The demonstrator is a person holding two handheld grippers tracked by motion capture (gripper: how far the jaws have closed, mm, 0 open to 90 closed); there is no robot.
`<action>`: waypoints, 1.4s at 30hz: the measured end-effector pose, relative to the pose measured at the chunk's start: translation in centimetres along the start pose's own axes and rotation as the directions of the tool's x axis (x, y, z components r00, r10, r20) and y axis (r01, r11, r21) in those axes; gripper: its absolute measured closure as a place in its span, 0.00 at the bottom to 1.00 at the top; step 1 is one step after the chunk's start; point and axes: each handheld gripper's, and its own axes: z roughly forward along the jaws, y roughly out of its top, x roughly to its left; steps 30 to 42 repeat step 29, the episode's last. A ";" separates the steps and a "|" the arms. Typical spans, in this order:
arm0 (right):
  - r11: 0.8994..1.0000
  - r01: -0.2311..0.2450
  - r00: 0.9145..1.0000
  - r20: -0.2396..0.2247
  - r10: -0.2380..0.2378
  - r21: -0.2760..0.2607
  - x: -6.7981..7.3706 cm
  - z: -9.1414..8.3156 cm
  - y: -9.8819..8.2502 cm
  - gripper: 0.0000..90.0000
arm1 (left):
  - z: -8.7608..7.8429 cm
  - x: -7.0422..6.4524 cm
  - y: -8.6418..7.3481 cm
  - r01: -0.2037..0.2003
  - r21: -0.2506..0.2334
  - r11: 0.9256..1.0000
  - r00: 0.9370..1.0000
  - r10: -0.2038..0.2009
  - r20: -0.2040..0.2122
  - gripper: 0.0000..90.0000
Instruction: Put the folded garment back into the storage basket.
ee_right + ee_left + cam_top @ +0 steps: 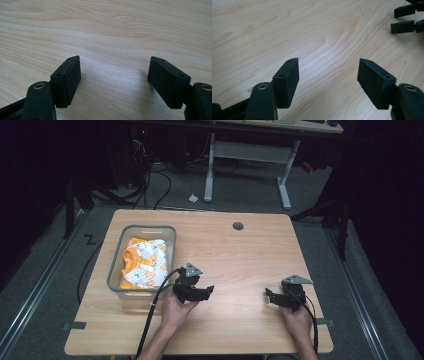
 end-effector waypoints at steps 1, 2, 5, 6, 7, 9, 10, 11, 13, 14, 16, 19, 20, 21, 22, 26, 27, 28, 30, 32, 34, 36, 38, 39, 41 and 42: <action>1.000 0.001 1.000 0.000 -0.001 0.000 0.0 0.0 0.0 0.30 | 0.2 0.0 -0.2 0.003 0.002 1.000 1.000 -0.003 -0.003 0.38; 1.000 0.001 1.000 0.000 -0.001 0.000 0.0 0.0 0.0 0.30 | 0.3 0.0 -0.3 0.002 0.006 1.000 1.000 -0.002 -0.004 0.38; 1.000 0.001 1.000 0.000 -0.001 0.000 0.0 0.0 0.0 0.30 | 0.8 -0.2 -0.9 -0.002 0.017 1.000 1.000 0.002 -0.009 0.38; 1.000 0.002 1.000 0.000 -0.002 -0.001 0.0 0.0 0.0 0.30 | 1.1 -0.2 -1.2 -0.003 0.023 1.000 1.000 0.003 -0.012 0.38; 1.000 0.000 1.000 0.000 0.000 0.000 0.0 0.0 0.0 0.30 | 1.4 -0.3 -1.4 -0.008 0.035 0.999 1.000 0.008 -0.016 0.38; 1.000 0.001 1.000 0.000 -0.001 0.000 0.0 0.0 0.0 0.30 | 1.9 -0.5 -1.8 -0.028 0.046 0.999 0.999 0.030 -0.045 0.38; 1.000 0.001 1.000 0.000 -0.001 0.000 0.0 0.0 0.0 0.30 | 2.1 -0.5 -2.1 -0.030 0.048 0.998 0.998 0.033 -0.054 0.38; 1.000 0.000 1.000 0.000 0.000 0.000 0.0 0.0 0.0 0.30 | 2.4 -0.5 -2.3 -0.035 0.049 0.998 0.997 0.039 -0.066 0.38; 1.000 0.002 1.000 0.000 -0.002 -0.001 0.0 0.0 0.0 0.30 | 2.9 -0.5 -2.8 -0.039 0.061 0.997 0.995 0.044 -0.085 0.38; 1.000 0.000 1.000 0.000 0.000 0.000 0.0 0.0 0.0 0.30 | 3.1 -0.6 -3.0 -0.043 0.063 0.997 0.993 0.049 -0.106 0.37; 1.000 0.001 1.000 0.000 -0.001 0.000 0.0 0.0 0.0 0.30 | 3.3 -0.6 -3.5 -0.067 0.050 0.996 0.987 0.074 -0.142 0.35; 1.000 0.001 1.000 0.000 -0.001 0.000 0.0 0.0 0.0 0.30 | 3.3 -0.6 -4.0 -0.056 0.008 0.998 0.986 0.056 -0.159 0.33; 1.000 0.001 1.000 0.001 -0.001 -0.001 0.0 0.0 0.0 0.30 | 3.3 -0.7 -4.1 -0.049 0.009 0.999 0.985 0.050 -0.165 0.33; 1.000 0.002 1.000 0.001 -0.002 -0.002 0.0 0.0 0.0 0.30 | 3.2 -0.8 -4.1 -0.045 0.011 0.999 0.984 0.046 -0.171 0.32; 1.000 0.002 1.000 0.001 -0.002 -0.002 0.0 0.0 0.0 0.30 | 3.3 -0.9 -4.1 -0.043 0.010 0.999 0.984 0.044 -0.175 0.31; 1.000 0.003 1.000 0.001 -0.003 -0.002 0.0 0.0 0.0 0.30 | 3.2 -1.1 -4.2 -0.038 0.011 0.999 0.983 0.040 -0.178 0.30; 1.000 0.003 1.000 0.001 -0.003 -0.002 0.0 0.0 0.0 0.30 | 3.2 -1.1 -4.2 -0.038 0.012 0.999 0.983 0.039 -0.178 0.30; 1.000 0.001 1.000 0.001 -0.001 -0.002 0.0 0.0 0.0 0.30 | 3.2 -1.1 -4.2 -0.038 0.013 0.999 0.983 0.040 -0.178 0.29; 1.000 0.004 1.000 0.001 -0.004 -0.003 0.0 0.0 0.0 0.30 | 3.2 -1.1 -4.2 -0.038 0.013 0.999 0.983 0.040 -0.177 0.29; 1.000 0.004 1.000 0.001 -0.004 -0.003 0.0 0.0 0.0 0.30 | 3.2 -1.1 -4.2 -0.038 0.013 0.999 0.983 0.040 -0.177 0.29; 1.000 0.004 1.000 0.001 -0.004 -0.003 0.0 0.0 0.0 0.30 | 3.2 -1.1 -4.2 -0.038 0.013 0.999 0.983 0.040 -0.177 0.29; 1.000 0.004 1.000 0.001 -0.004 -0.003 0.0 0.0 0.0 0.30 | 3.2 -1.1 -4.2 -0.038 0.013 0.999 0.983 0.040 -0.177 0.29; 1.000 0.004 1.000 0.001 -0.004 -0.003 0.0 0.0 0.0 0.30 | 3.2 -1.1 -4.2 -0.038 0.013 0.999 0.983 0.040 -0.177 0.29; 1.000 0.004 1.000 0.001 -0.004 -0.003 0.0 0.0 0.0 0.30 | 3.2 -1.1 -4.2 -0.038 0.013 0.999 0.983 0.040 -0.177 0.29; 1.000 0.004 1.000 0.001 -0.004 -0.003 0.0 0.0 0.0 0.30 | 3.2 -1.1 -4.2 -0.038 0.013 0.999 0.983 0.040 -0.177 0.29; 1.000 0.004 1.000 0.001 -0.004 -0.003 0.0 0.0 0.0 0.30 | 3.2 -1.1 -4.2 -0.038 0.013 0.999 0.983 0.040 -0.177 0.29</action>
